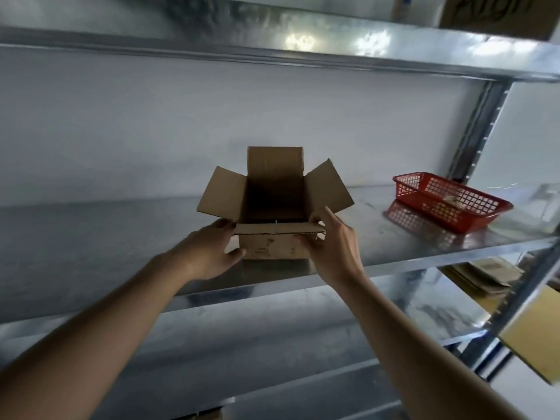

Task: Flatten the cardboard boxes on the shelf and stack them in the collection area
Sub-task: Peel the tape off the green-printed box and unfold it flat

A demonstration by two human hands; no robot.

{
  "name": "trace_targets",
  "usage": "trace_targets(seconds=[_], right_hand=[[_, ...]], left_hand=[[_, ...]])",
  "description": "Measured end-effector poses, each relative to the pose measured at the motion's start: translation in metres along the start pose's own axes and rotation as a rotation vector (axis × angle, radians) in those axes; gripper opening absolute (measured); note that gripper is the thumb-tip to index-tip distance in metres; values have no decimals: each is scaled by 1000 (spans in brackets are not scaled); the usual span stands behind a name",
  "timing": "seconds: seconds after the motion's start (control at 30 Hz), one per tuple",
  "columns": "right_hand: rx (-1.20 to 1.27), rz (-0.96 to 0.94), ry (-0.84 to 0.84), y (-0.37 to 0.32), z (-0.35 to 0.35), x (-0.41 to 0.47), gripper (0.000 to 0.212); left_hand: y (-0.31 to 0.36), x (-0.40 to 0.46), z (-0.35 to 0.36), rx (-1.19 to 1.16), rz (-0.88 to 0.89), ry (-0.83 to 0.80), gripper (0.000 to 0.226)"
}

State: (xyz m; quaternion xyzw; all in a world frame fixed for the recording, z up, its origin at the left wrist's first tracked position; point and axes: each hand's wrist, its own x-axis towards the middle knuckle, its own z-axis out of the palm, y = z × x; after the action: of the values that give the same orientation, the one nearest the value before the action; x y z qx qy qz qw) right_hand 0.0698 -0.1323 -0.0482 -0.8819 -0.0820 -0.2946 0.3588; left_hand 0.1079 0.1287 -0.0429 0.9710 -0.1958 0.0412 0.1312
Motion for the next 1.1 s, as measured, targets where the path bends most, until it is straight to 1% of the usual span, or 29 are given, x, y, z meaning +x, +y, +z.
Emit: trace_targets(seconds=[0.23, 0.4, 0.43, 0.53, 0.6, 0.63, 0.67, 0.73, 0.77, 0.8, 0.83, 0.9, 0.97, 1.03, 1.07, 1.1], right_hand=[[-32, 23, -11, 52, -29, 35, 29], [-71, 39, -31, 85, -43, 52, 30], [-77, 48, -36, 92, -47, 54, 31], [-70, 103, -60, 112, -60, 62, 32], [-43, 108, -76, 122, -69, 69, 32], [-29, 93, -70, 125, -73, 72, 36], [-38, 67, -45, 129, -79, 76, 46], [-160, 26, 7, 133, -92, 85, 81], [-234, -18, 16, 132, -100, 89, 94], [-289, -89, -3, 129, -107, 94, 97], [-308, -170, -51, 126, -114, 99, 95], [-252, -270, -199, 119, -123, 108, 83], [-240, -250, -404, 117, -128, 113, 78], [-387, -185, -656, 123, -130, 115, 78], [-469, -174, -734, 129, -129, 114, 78], [-533, -176, -756, 136, -128, 112, 76]], left_hand=[[36, 71, 16, -47, 103, -61, 73], [50, 112, 34, -47, 91, -119, 69], [55, 118, 37, -40, 91, -125, 71], [64, 131, 42, -22, 101, -122, 89], [73, 137, 41, -42, 96, -119, 93], [76, 138, 41, -58, 100, -124, 92], [81, 140, 43, -71, 94, -128, 88], [92, 140, 48, -85, 64, -111, 73], [97, 139, 51, -89, 45, -91, 66], [102, 139, 55, -100, 25, -75, 60], [106, 139, 59, -119, 5, -62, 55], [117, 139, 67, -169, -40, -46, 45], [130, 139, 73, -197, -79, -19, 38], [144, 139, 79, -186, -93, 12, 37], [151, 138, 82, -176, -102, 14, 40], [156, 137, 84, -160, -110, 11, 45]])
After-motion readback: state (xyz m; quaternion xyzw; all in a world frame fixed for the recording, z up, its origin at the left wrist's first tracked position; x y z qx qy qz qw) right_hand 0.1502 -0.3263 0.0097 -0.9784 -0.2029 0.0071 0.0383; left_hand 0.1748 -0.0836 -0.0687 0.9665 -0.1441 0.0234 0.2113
